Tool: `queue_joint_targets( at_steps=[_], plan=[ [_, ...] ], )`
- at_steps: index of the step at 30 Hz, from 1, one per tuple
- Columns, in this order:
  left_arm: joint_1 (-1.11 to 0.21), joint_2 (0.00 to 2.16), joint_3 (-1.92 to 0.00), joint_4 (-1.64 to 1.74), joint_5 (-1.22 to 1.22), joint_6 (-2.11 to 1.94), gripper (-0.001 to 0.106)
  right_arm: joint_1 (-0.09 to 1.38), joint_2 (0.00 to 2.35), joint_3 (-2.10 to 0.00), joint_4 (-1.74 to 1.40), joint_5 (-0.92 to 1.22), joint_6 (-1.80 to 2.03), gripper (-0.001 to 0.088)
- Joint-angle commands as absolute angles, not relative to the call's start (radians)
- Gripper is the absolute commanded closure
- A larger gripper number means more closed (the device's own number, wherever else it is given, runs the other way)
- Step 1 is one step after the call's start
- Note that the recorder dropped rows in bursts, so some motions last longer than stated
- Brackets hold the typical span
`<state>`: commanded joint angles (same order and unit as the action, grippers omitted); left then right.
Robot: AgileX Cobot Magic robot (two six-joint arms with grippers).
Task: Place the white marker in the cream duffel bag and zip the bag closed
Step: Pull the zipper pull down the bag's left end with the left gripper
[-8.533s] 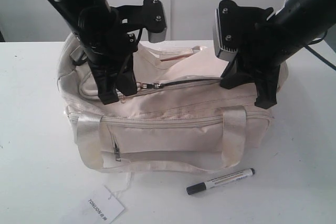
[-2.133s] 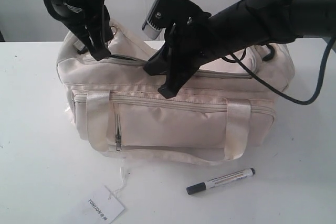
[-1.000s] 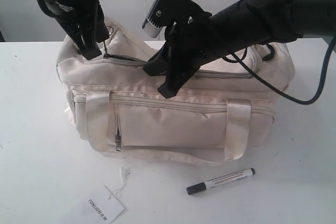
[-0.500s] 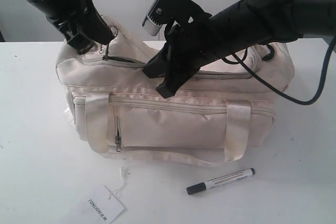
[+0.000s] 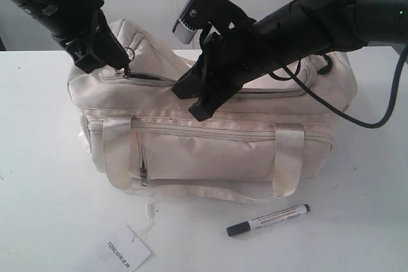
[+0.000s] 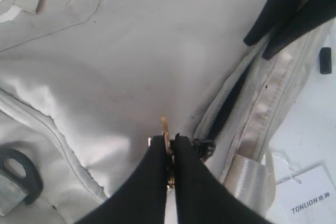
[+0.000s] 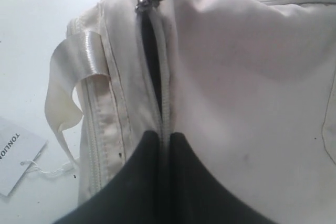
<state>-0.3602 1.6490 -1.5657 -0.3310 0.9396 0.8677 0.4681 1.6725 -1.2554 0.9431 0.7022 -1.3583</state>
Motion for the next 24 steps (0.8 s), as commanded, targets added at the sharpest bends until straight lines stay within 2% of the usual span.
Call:
queue_joint_targets(
  at_steps=[9, 19, 24],
  plan=[
    [-0.345, 1.675, -1.566, -0.335, 0.952, 0.868, 0.105, 0.468, 1.673, -1.255, 0.929, 0.697, -1.358, 0.0868],
    [-0.184, 1.675, -1.566, -0.479, 1.015, 0.868, 0.105, 0.468, 1.673, -1.255, 0.897, 0.68, -1.337, 0.0868],
    [-0.147, 1.675, -1.566, -0.482, 1.023, 0.868, 0.105, 0.468, 1.673, -1.255, 0.897, 0.68, -1.337, 0.0868]
  ],
)
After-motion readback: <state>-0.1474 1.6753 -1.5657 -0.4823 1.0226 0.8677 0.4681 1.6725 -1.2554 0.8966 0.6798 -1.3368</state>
